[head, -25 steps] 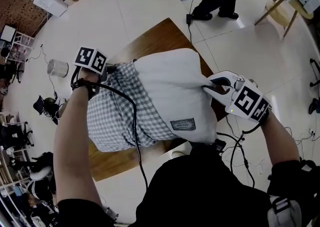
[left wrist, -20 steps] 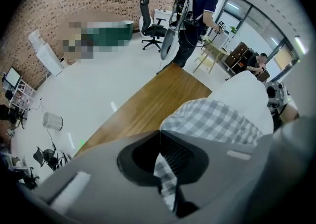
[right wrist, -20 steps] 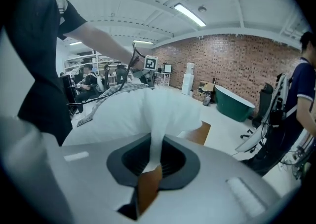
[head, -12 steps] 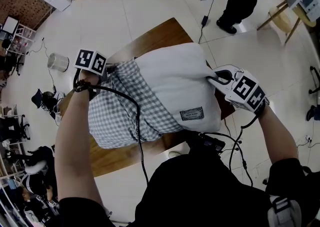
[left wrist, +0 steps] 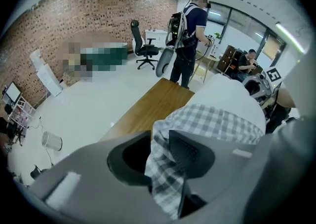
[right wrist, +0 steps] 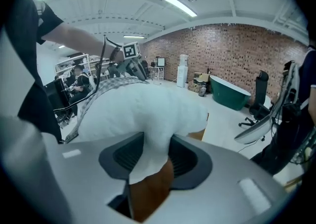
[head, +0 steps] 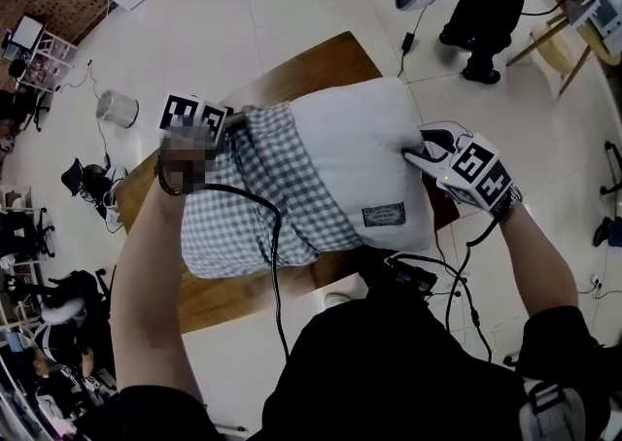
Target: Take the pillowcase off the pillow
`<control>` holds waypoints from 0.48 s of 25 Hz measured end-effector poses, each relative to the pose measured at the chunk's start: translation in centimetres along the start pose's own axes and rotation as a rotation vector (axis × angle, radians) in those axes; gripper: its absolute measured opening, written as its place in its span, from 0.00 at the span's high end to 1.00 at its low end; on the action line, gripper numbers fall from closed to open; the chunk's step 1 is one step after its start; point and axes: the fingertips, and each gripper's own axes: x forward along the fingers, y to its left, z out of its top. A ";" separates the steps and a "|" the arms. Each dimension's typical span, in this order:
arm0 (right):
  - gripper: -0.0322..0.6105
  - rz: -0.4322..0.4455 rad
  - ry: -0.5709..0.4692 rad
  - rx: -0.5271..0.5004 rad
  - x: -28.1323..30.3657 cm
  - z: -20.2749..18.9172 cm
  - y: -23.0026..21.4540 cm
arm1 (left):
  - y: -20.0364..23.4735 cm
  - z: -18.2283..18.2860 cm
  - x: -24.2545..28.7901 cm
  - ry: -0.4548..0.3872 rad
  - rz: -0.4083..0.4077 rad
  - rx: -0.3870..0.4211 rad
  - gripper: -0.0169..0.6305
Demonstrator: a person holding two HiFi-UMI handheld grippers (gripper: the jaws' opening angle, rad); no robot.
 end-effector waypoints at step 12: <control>0.61 -0.125 -0.059 -0.031 -1.7 1.9 8.3 | -4.4 -6.3 -8.7 -0.209 0.039 0.018 0.74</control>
